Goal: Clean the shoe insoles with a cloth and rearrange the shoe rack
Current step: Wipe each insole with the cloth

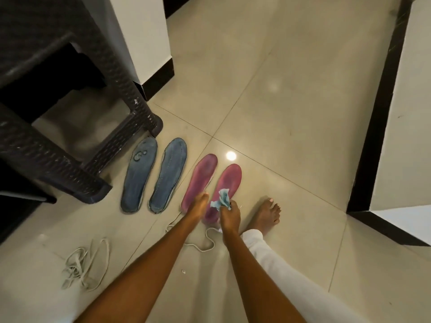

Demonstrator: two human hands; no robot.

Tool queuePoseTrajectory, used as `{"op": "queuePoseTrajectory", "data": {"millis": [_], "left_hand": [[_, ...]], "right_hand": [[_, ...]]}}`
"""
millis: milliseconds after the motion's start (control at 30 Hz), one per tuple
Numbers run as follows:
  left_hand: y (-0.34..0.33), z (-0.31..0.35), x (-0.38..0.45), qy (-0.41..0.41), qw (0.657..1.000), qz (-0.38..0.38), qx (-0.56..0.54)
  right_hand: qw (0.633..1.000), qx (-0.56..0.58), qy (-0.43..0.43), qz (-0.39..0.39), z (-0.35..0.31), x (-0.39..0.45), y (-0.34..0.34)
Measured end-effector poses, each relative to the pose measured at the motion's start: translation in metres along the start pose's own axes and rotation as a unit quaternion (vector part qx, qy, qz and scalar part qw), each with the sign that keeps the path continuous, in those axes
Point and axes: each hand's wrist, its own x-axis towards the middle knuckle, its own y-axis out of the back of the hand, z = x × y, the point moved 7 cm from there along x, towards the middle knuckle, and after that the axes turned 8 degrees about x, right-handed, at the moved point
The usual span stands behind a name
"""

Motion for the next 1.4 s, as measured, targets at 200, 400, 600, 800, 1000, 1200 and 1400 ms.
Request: {"op": "queuePoseTrajectory", "data": {"millis": [200,400,600,800,1000,1200,1400], "left_hand": [[0.059,0.031,-0.109,-0.085,0.995,0.018,-0.043],[0.115,0.065,-0.228,-0.241,0.970,0.011,0.028],[0.194,0.062,-0.297,-0.328,0.934,0.125,0.067],[0.266,0.061,-0.323,-0.340,0.922,0.186,-0.015],[0.336,0.085,-0.316,-0.376,0.899,0.220,0.032],[0.427,0.103,-0.302,-0.281,0.800,0.488,0.207],[0.454,0.109,-0.237,-0.252,0.857,0.404,0.196]], "right_hand": [[0.960,0.223,-0.082,-0.146,-0.076,-0.109,-0.014],[0.977,0.129,0.026,-0.166,-0.152,-0.203,-0.018],[0.971,0.064,0.117,-0.198,-0.191,-0.287,-0.033],[0.916,-0.008,0.242,-0.319,-0.237,-0.339,-0.080],[0.882,-0.089,0.347,-0.307,-0.288,-0.358,-0.146],[0.850,-0.117,0.457,-0.235,-0.357,-0.365,-0.207],[0.776,-0.195,0.559,-0.219,-0.399,-0.350,-0.264]]}}
